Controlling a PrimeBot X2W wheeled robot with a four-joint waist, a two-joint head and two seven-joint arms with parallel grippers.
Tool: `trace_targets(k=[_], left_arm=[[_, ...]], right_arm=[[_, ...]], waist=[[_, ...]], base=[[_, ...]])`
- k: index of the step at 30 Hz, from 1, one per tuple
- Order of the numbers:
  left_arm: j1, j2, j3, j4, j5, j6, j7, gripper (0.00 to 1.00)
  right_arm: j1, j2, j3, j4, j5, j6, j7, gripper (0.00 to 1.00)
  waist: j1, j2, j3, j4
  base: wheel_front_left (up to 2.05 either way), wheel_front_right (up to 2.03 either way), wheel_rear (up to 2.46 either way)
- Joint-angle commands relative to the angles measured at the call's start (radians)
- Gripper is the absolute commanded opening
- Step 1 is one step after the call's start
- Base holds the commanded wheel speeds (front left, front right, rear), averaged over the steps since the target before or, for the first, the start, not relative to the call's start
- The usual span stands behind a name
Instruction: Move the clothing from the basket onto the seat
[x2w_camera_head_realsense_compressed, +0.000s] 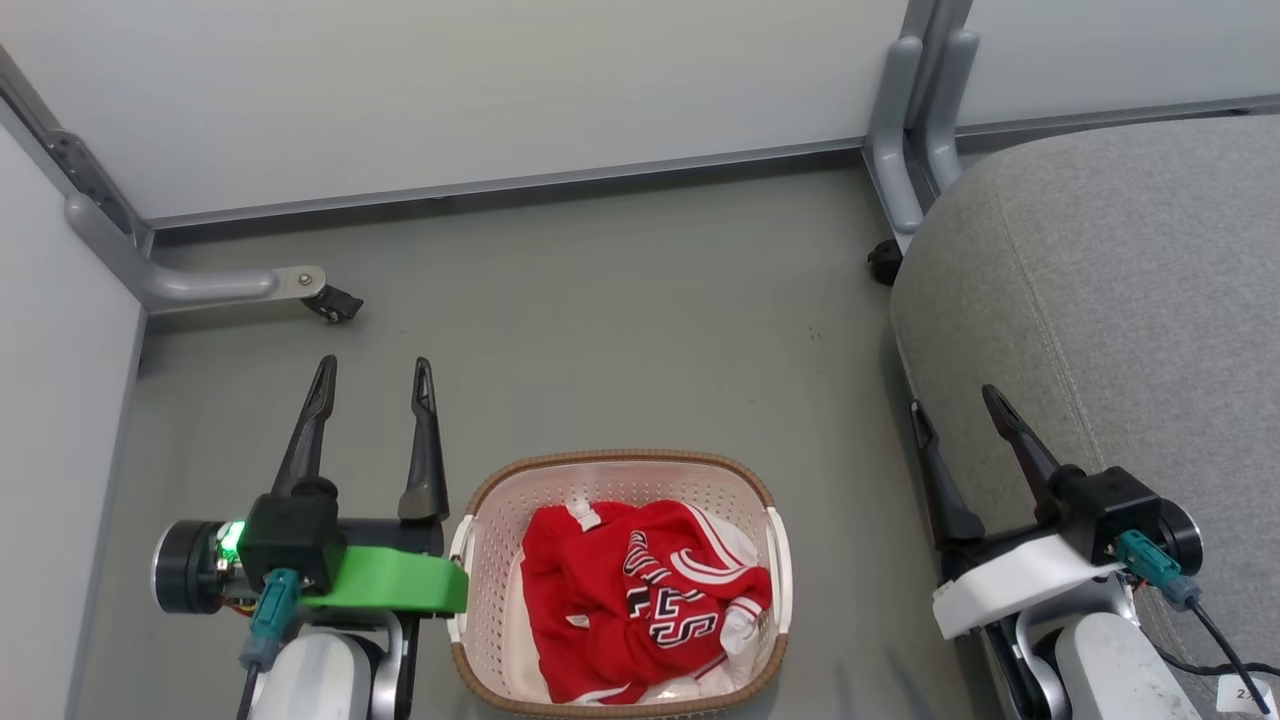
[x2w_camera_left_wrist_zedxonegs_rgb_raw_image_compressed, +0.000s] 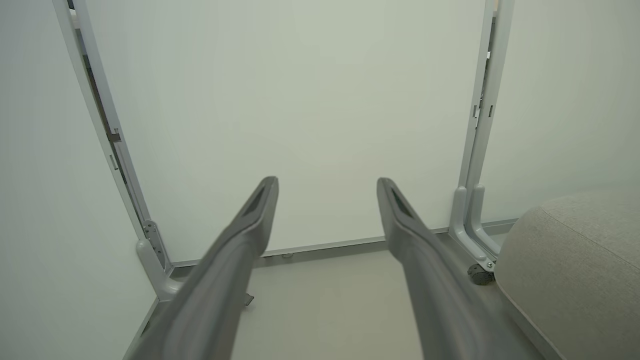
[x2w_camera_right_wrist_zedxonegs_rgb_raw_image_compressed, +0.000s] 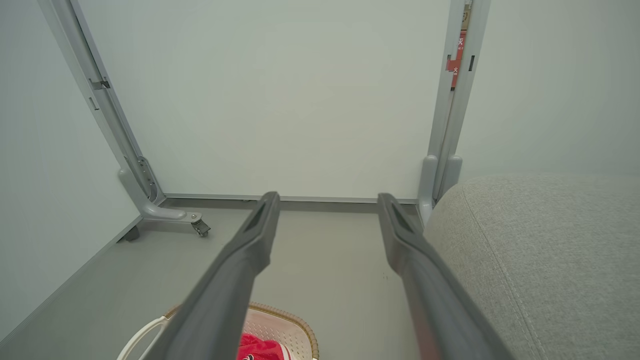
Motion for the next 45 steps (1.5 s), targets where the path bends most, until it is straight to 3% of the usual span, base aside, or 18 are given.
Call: trace_targets(k=[1, 22, 34, 45], left_arm=[[-0.022, 0.006, -0.002, 0.007, 0.013, -0.011, 0.0, 1.0], [-0.272, 0.043, -0.081, 0.21, 0.085, -0.136, 0.0, 1.0], [-0.421, 0.104, -0.189, 0.384, 0.107, -0.158, 0.0, 1.0], [-0.555, 0.145, -0.302, 0.557, 0.118, -0.162, 0.0, 1.0]], right_arm=[[-0.019, -0.005, 0.002, -0.007, 0.004, 0.0, -0.005, 1.0], [-0.218, -0.004, 0.082, -0.096, 0.004, 0.0, -0.003, 1.0], [-0.324, -0.004, 0.127, -0.147, 0.036, 0.0, -0.003, 1.0], [-0.396, -0.004, 0.132, -0.179, 0.046, 0.0, -0.003, 1.0]], waist=[[0.0, 0.0, 0.02, -0.01], [0.0, 0.0, 0.322, -0.202], [0.0, 0.0, 0.508, -0.291], [0.0, 0.0, 0.662, -0.307]], base=[[0.0, 0.0, 0.0], [0.0, 0.0, 0.0], [0.0, 0.0, 0.0], [0.0, 0.0, 0.0]])
